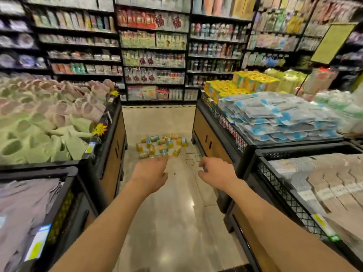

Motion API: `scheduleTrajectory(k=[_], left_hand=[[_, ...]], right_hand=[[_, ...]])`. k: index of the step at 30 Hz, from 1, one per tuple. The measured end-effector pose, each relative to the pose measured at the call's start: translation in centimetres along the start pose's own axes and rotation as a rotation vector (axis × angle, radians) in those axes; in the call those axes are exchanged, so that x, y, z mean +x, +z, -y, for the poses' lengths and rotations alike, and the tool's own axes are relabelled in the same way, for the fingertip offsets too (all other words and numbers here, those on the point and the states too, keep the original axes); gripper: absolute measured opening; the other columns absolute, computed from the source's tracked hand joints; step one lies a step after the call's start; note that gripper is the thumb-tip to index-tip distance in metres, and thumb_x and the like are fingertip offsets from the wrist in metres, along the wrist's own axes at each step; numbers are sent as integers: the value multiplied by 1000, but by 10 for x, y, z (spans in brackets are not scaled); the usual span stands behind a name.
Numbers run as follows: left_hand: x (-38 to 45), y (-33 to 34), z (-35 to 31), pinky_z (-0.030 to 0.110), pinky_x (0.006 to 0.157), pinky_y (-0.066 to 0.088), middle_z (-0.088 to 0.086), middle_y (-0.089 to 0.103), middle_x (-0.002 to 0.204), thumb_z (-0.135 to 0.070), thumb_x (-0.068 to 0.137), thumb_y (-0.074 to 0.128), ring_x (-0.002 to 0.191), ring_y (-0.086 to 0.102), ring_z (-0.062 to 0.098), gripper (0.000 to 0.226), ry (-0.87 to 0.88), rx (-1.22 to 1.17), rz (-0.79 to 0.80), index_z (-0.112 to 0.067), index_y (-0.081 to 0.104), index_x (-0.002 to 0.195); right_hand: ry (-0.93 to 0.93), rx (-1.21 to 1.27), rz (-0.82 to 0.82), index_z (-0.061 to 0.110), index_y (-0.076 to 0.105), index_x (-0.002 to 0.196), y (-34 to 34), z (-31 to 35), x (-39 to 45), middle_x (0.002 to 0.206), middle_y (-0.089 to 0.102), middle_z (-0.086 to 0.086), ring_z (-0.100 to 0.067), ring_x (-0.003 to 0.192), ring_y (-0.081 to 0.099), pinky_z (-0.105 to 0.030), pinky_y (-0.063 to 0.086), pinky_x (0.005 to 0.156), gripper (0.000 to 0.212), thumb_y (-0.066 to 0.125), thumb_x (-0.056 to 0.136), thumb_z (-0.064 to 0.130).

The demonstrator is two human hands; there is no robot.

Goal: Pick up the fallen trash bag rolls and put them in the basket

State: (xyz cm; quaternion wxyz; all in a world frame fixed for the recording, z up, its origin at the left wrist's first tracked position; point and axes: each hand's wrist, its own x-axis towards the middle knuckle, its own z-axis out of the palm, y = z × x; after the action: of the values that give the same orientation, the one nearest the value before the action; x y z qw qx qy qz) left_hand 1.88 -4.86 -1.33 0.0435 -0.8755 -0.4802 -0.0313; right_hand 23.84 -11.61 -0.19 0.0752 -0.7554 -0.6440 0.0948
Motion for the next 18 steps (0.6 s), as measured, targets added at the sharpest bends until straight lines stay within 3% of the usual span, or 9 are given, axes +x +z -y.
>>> scheduleTrajectory(k=[9, 15, 18], left_hand=[[89, 34, 50, 39, 80, 54, 1, 62, 117, -44, 93, 47, 106, 62, 26, 39, -103, -57, 22, -24, 49, 126], [202, 58, 58, 38, 75, 53, 2, 63, 115, -43, 94, 47, 104, 62, 25, 36, -87, -5, 65, -22, 51, 123], [265, 61, 67, 36, 66, 44, 4, 62, 112, -41, 95, 46, 101, 62, 27, 30, -91, 28, 91, -20, 51, 116]], right_hand=[[-44, -21, 11, 30, 60, 120, 12, 2, 128, 116, 66, 6, -19, 103, 64, -37, 53, 82, 30, 53, 95, 45], [-61, -80, 22, 30, 60, 117, 2, -34, 244, 111, 67, 2, -22, 101, 65, -40, 55, 84, 29, 52, 94, 45], [-79, -79, 39, 29, 61, 116, -5, -50, 304, 112, 67, 2, -23, 103, 64, -39, 53, 83, 27, 53, 94, 43]])
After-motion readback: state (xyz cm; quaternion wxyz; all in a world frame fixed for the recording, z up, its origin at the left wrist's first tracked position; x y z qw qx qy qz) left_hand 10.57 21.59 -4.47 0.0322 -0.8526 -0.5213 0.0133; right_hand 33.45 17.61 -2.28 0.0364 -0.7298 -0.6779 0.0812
